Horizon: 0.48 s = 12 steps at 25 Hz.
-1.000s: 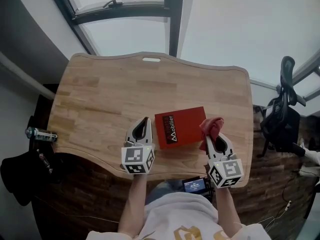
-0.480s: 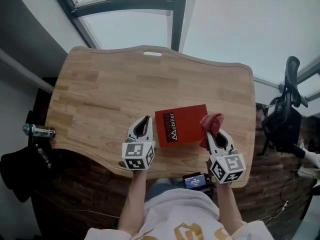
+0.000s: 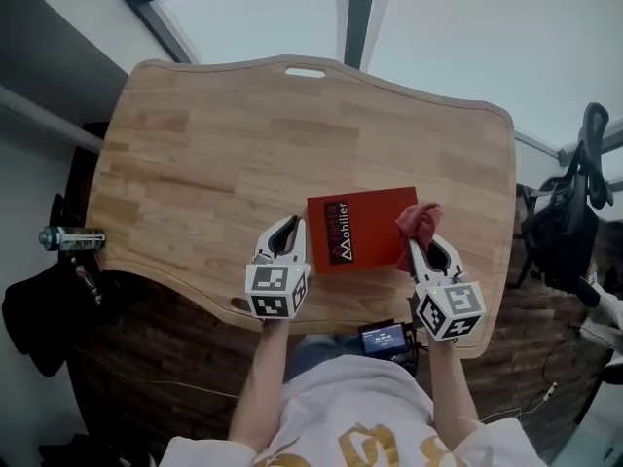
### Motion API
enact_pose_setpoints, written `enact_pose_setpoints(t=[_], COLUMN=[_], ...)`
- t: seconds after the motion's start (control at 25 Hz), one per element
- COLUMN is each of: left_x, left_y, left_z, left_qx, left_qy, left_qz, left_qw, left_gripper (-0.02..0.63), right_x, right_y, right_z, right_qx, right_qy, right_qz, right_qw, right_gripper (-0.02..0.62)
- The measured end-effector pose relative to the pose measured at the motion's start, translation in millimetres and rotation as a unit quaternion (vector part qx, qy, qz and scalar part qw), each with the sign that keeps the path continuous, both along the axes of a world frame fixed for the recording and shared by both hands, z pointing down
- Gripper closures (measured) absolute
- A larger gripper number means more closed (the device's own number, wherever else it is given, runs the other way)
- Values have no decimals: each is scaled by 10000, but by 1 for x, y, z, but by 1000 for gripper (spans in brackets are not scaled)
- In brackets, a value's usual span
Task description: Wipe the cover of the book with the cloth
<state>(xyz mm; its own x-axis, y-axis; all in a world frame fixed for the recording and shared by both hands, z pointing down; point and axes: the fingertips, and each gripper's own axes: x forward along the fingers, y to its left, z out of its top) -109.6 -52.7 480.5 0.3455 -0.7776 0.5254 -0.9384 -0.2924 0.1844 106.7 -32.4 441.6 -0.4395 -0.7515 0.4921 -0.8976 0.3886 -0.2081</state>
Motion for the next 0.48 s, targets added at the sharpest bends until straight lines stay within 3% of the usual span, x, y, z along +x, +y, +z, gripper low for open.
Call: enact_pose_setpoints(t=[0.48], left_x=[13], left_y=[-1], left_z=[42], left_qx=[-477], left_qy=[235], left_qz=[-18], left_qw=[9986], left_gripper=[592], right_x=[3], right_y=[-24], right_z=[48], right_qx=[-404], right_qy=[19], right_qz=[-185], right_qw=[9990], right_gripper=[526])
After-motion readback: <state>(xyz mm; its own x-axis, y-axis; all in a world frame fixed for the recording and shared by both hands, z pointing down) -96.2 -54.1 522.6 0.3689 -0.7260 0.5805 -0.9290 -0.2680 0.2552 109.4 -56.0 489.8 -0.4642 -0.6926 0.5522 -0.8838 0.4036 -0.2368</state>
